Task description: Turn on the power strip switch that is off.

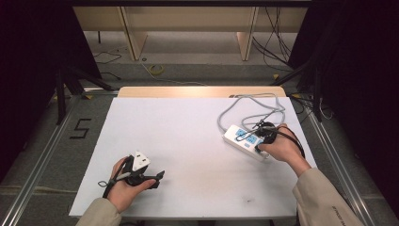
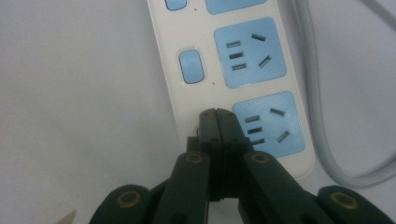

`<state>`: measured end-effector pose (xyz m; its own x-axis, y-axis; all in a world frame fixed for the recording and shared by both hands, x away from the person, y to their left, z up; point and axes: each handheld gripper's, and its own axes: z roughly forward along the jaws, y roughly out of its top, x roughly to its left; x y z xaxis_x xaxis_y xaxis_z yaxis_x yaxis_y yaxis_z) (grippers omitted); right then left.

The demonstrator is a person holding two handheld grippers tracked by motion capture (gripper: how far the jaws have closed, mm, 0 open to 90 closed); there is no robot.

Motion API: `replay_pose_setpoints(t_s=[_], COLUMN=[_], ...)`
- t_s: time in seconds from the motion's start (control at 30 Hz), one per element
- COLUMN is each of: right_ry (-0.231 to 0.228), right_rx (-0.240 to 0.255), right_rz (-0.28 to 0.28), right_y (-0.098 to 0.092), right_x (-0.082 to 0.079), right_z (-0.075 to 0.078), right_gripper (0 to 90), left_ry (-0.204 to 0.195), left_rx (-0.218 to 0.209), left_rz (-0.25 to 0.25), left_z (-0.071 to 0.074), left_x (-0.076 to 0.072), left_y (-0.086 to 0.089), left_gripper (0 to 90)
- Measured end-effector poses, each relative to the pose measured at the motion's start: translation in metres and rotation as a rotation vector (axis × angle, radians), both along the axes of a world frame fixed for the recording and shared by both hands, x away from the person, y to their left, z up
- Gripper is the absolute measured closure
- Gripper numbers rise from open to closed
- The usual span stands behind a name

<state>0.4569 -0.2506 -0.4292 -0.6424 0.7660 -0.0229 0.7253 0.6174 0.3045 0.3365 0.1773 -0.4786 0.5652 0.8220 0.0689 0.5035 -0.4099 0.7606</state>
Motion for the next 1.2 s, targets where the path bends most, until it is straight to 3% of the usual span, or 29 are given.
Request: replay_pose_setpoints(t_s=[0.53,1.2], right_ry=[-0.017,-0.037], right_rx=[0.029,0.031], right_rz=[-0.010,-0.004], right_y=[-0.0033,-0.0014], right_x=[-0.0024,-0.0033], right_z=[-0.0010,-0.0001], right_gripper=[90.0,90.0], left_ry=[0.004,0.002], left_rx=[0.001,0.000], left_rz=[-0.001,0.000], left_z=[-0.0005,-0.0007], left_x=[0.0003,0.0003], left_y=[0.0000,0.0003], left_gripper=[19.0,19.0])
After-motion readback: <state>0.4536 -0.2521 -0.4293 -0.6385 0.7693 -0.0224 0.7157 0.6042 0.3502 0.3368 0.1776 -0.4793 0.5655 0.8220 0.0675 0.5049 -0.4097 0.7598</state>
